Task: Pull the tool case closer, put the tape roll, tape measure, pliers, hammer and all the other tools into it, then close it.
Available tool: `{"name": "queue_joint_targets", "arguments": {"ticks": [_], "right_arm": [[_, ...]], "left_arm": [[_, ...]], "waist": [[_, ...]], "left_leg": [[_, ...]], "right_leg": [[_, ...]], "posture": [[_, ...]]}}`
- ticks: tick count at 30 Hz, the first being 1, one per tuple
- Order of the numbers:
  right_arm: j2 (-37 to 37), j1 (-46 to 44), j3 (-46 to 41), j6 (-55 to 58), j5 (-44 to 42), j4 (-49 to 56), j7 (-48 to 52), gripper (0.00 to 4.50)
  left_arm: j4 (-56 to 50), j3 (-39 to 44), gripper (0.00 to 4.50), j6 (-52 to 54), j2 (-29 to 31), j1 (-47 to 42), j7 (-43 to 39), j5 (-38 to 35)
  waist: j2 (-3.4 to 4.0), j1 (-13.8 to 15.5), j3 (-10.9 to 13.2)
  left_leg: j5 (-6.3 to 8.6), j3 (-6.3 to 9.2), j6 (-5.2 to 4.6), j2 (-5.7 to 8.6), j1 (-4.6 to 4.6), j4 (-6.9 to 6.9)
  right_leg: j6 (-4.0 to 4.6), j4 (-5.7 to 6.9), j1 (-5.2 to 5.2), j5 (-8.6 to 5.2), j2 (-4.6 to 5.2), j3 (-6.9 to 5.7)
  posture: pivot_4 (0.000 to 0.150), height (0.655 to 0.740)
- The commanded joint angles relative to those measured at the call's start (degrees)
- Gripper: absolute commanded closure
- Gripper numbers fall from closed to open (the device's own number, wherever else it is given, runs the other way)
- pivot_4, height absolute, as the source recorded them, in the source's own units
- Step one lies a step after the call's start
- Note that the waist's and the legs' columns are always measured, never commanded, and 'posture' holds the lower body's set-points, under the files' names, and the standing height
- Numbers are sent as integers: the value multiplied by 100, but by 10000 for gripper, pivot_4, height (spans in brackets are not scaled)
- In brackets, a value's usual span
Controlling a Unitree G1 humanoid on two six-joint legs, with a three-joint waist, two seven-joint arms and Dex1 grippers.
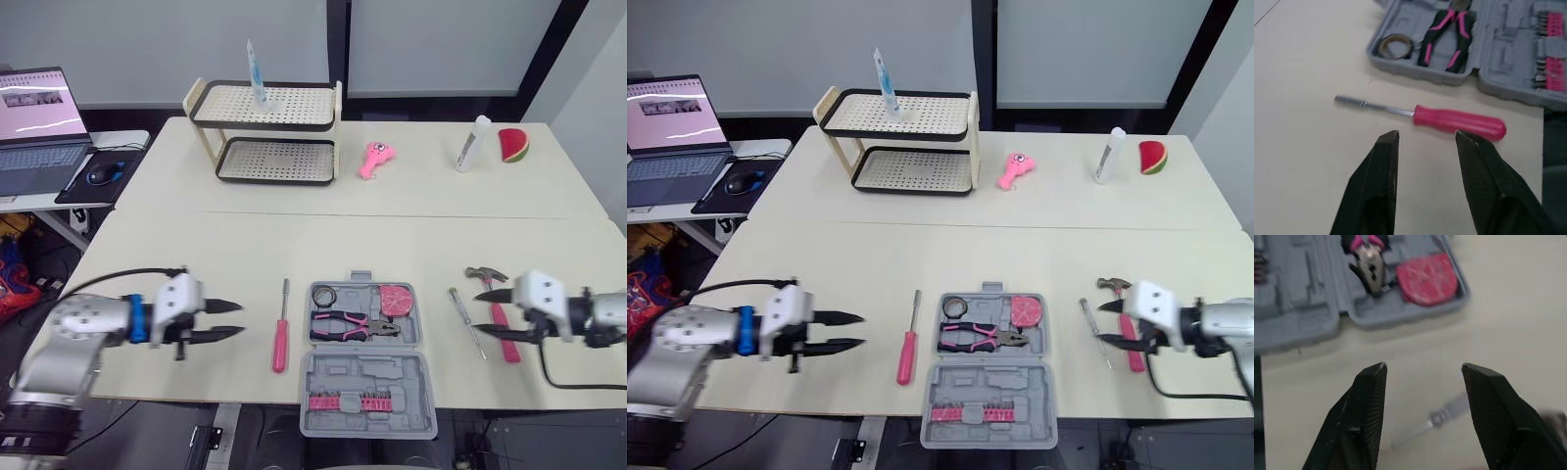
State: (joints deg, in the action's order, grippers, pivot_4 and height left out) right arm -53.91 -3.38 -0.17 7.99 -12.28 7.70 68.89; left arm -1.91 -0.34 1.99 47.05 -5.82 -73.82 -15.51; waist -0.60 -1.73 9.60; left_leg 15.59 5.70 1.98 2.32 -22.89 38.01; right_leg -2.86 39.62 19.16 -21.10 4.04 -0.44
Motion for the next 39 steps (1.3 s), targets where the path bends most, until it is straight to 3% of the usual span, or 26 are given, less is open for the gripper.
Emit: {"name": "queue_joint_targets", "arguments": {"ticks": [1, 3, 13, 39], "right_arm": [[-137, -106, 389, 156, 512, 420, -160, 27100], [-243, -134, 619, -2, 823, 427, -132, 30509], [2, -202, 1135, 158, 1344, 571, -476, 44819], [724, -426, 2013, 31, 2066, 305, -711, 44819]], "left_arm": [[-407, -479, 40636, 34, -197, 19, 329, 385], [-454, -673, 45000, 54, -281, 36, 471, 567], [-424, -1411, 45000, 518, -611, -238, 1054, 1314], [-487, -2150, 45000, 1059, -980, -421, 1292, 1780]], "waist": [[0, 7, 0], [0, 7, 0], [-2, 5, -1], [-3, -4, -3]], "left_leg": [[0, -2, 0, 3, 1, 0], [0, 0, 0, 3, 1, 0], [-1, 2, 1, 3, 2, -1], [-2, 5, 2, 2, 5, -1]], "right_leg": [[0, -2, -1, 0, 2, 2], [0, -6, -2, 0, 2, 1], [0, -8, -4, 0, 0, -2], [0, -8, -4, 0, -1, -2]], "posture": [[1500, 7400], [1500, 7400], [1500, 7400], [1500, 7400]]}}
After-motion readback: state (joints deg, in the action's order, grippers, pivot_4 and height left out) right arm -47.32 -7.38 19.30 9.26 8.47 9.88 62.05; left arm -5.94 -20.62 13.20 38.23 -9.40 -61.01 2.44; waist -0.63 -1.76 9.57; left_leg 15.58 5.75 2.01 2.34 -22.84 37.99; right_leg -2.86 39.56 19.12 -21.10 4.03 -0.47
